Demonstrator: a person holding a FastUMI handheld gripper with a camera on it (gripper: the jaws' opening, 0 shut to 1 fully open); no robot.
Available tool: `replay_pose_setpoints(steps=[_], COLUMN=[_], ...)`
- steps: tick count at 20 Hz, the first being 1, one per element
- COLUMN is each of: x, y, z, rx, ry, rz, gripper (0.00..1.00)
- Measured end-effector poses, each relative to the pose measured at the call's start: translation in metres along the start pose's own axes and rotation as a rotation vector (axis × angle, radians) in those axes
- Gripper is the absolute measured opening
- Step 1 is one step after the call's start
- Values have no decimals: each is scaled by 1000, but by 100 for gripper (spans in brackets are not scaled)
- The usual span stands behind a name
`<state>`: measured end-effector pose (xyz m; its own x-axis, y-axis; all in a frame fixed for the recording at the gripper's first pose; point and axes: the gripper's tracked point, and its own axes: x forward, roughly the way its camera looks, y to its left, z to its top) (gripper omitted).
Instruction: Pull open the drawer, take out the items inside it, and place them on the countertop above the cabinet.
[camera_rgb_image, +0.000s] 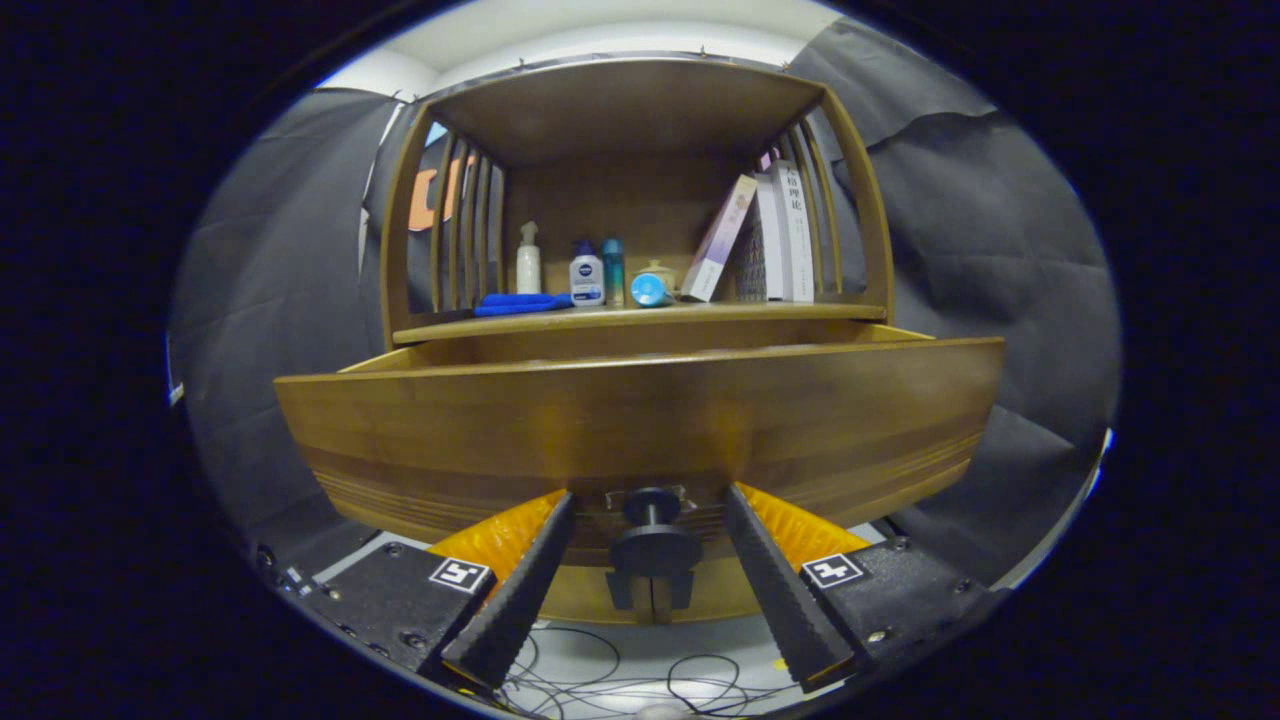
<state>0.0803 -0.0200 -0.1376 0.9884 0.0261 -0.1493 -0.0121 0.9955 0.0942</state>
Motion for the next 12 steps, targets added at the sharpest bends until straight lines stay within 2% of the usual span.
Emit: replay_pose_setpoints(steps=[12], x=[74], y=[10], z=[30], rx=[7], ry=[31], rz=[-26], gripper=[99])
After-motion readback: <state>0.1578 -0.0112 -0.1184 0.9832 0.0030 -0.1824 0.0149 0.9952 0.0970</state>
